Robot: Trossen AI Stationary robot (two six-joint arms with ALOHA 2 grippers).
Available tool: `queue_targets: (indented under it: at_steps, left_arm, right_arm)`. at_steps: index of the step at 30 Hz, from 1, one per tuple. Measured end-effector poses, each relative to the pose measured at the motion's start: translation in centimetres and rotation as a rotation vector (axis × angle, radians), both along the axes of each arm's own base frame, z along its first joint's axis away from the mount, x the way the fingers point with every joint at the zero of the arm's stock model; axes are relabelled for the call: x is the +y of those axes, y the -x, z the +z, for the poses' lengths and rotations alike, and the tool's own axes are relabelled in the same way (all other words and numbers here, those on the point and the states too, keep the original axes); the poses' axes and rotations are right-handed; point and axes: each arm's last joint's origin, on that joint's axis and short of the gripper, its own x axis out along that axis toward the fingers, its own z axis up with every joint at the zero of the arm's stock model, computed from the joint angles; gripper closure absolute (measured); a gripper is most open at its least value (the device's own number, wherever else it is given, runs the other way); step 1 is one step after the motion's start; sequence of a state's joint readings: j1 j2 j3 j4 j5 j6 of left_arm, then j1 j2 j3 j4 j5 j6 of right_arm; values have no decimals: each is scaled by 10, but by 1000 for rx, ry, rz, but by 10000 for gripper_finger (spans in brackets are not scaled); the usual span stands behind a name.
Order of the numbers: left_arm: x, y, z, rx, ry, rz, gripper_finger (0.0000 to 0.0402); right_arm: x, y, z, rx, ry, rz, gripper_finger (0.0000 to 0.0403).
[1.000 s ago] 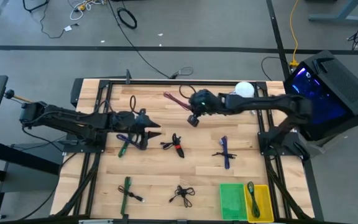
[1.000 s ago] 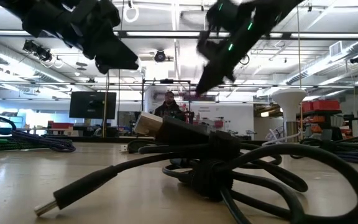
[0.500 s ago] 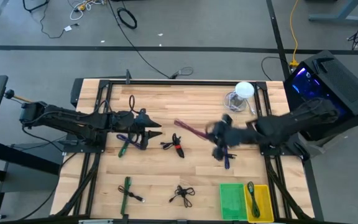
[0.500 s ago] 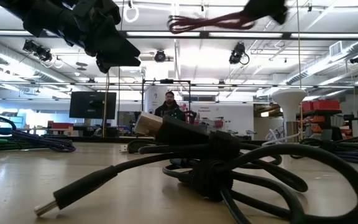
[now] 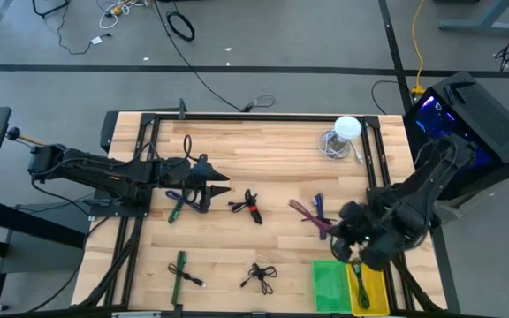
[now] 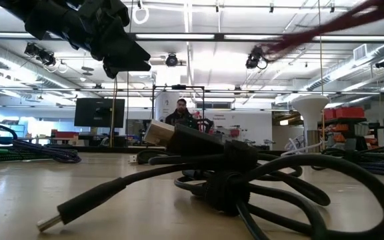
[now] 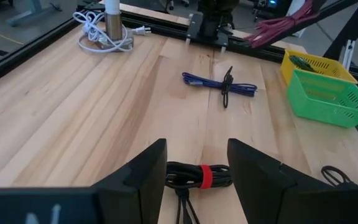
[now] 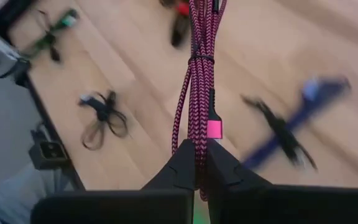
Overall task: Pick & Place USB Port
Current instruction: Put the red and black charger cable into the yellow basket
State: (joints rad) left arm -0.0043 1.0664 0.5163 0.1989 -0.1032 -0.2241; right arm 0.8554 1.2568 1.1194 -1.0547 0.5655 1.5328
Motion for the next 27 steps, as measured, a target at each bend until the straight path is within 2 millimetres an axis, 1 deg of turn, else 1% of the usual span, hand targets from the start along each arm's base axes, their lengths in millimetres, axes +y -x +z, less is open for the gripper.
queue_targets:
  at_steps: [6, 9, 13, 16, 20, 27]
  left_arm:
    - [0, 0, 0, 0, 0, 0, 225]
    - [0, 0, 0, 0, 0, 0, 225]
    - [0, 0, 0, 0, -1, 0, 225]
    - [0, 0, 0, 1, -1, 0, 225]
    - [0, 0, 0, 1, -2, -1, 225]
    - [0, 0, 0, 1, 1, -2, 225]
  right_arm:
    - [5, 35, -6, 137, -80, -173, 394]
    - [9, 45, -7, 143, -98, -202, 394]
    - [9, 58, -9, 221, -109, -262, 394]
    - [13, 66, -11, 275, -137, -282, 394]
    - [20, 74, -14, 296, -138, -282, 394]
    - [37, 74, -26, 289, -116, -262, 394]
